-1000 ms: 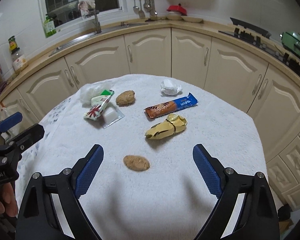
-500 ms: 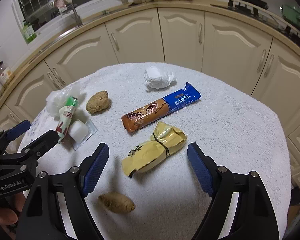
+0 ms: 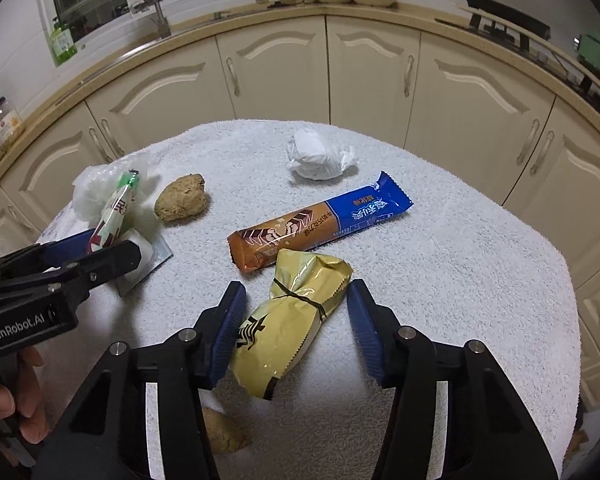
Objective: Collect trash
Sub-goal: 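Grasp the yellow-wrapped snack with the right tool while the left tool grasps the white-red rice packet, then lift the yellow snack and rice packet in both tools and carry toward the bin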
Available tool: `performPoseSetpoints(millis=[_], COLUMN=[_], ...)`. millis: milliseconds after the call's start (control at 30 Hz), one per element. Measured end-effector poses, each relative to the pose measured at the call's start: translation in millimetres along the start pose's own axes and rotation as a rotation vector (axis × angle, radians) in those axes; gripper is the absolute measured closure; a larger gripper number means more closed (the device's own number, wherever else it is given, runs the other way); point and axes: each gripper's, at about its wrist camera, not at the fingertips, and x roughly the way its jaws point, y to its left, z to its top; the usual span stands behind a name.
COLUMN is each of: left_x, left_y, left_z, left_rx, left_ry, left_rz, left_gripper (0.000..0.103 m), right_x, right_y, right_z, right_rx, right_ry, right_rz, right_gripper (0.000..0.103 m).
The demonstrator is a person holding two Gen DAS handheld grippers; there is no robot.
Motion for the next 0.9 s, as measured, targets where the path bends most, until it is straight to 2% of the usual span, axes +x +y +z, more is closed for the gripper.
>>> performPoseSetpoints(millis=[100,300,467,533,600,667,767,867,900], left_x=[9.3,25.8,47.1,52.5,63.4,64.3,61.9,61.1,60.5], left_y=[3.7,8.3,14.0,10.9,17.5,21.9,13.6,14.4,14.6], left_z=[11.5,35.1,54.6,54.5,61.6,53.7,46.0,43.5,45.3], left_rx=[0.004,0.015,-0.001,-0.007,-0.009,-0.012,0.005,0.005,0.009], left_ry=[-0.005,-0.033,-0.019,-0.024,-0.020,-0.025,-0.053,-0.077,-0.088], left_rz=[-0.003,-0.014,0.004,0.000,-0.005,-0.049,-0.043,-0.062,-0.067], left_gripper=[0.048,0.057,0.031,0.029,0.032,0.043,0.048,0.061,0.062], right_x=[-2.8,-7.0,-8.1,-6.9,-1.7,1.3,0.2,-1.3,-2.1], right_y=[0.8,0.1,2.9,3.8,5.2,6.3,7.6,6.1,6.0], right_z=[-2.3,-6.0,-4.9,-2.8,-0.6,-0.5,-2.0,-4.7,-5.9], right_rx=[-0.004,0.000,0.000,-0.004,-0.008,-0.017,-0.030,-0.032,-0.032], right_ry=[-0.004,-0.006,-0.003,-0.004,0.007,0.008,0.000,-0.004,-0.005], right_rz=[0.020,0.041,0.048,0.039,0.028,0.022,0.031,0.040,0.043], right_gripper=[0.061,0.064,0.063,0.062,0.062,0.063,0.070,0.070,0.070])
